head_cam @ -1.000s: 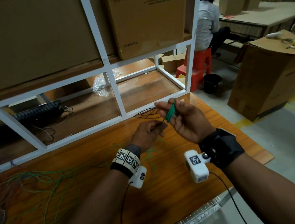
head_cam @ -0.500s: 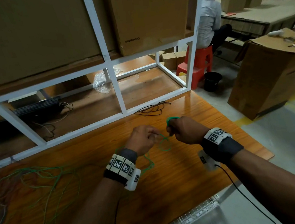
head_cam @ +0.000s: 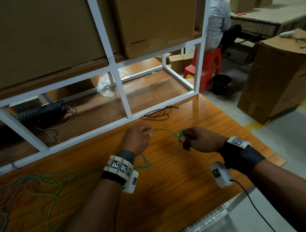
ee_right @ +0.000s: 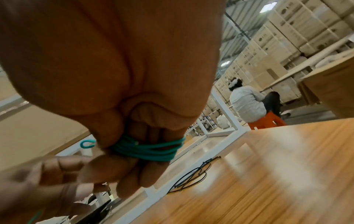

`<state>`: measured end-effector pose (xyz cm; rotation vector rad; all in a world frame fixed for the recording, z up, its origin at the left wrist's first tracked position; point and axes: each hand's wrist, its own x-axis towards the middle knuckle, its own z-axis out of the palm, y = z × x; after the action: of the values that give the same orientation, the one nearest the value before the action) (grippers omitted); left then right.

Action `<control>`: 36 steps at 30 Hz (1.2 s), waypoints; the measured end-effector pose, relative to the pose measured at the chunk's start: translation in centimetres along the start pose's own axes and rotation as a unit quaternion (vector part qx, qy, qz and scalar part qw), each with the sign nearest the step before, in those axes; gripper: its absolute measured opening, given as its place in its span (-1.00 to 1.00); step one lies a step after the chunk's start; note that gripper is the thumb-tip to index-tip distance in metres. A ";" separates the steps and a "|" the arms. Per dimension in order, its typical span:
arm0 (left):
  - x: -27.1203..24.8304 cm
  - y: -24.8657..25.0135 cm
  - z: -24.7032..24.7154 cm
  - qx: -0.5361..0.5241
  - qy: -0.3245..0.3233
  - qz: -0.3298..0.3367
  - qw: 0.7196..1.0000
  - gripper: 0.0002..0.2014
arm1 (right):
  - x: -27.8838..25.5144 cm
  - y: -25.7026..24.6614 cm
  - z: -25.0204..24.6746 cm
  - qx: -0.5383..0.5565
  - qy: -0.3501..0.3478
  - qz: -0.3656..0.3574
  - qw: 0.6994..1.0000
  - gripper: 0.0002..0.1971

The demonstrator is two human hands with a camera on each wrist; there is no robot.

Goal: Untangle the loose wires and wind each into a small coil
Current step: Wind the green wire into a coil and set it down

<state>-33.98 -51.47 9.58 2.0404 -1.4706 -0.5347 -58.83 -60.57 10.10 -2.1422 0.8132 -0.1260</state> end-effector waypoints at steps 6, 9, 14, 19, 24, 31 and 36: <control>-2.5 3.5 2.6 0.191 0.002 0.192 0.963 -0.32 | 0.2 -0.3 0.8 0.206 -0.017 -0.011 0.978 -0.64; -2.4 3.7 2.4 0.056 -0.068 0.150 0.985 -0.45 | 0.0 -0.1 0.9 0.282 -0.024 -0.024 0.959 -0.62; -2.1 3.0 2.1 -0.067 -0.095 0.152 0.982 -0.62 | -0.3 -0.2 0.9 0.430 -0.057 -0.028 0.901 -0.68; -2.6 3.2 3.5 0.037 0.060 0.265 0.962 -0.80 | 0.1 -0.5 1.2 0.477 -0.001 0.041 0.878 -0.72; -2.1 3.0 3.9 -0.029 0.016 0.225 0.974 -0.81 | 0.8 -1.2 1.7 0.449 0.042 0.097 0.887 -0.72; -0.4 5.0 1.0 -0.157 0.069 0.134 0.976 -0.77 | 1.4 -1.1 2.6 0.169 0.108 0.049 0.979 -0.76; 2.1 4.0 -0.6 -0.033 0.098 0.082 0.991 -0.71 | 1.1 -2.4 2.7 -0.022 0.133 -0.045 0.990 -0.77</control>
<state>-35.84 -54.33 12.63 1.8428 -1.4650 -0.3023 -55.80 -58.32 9.84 -2.2345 0.8760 -0.4534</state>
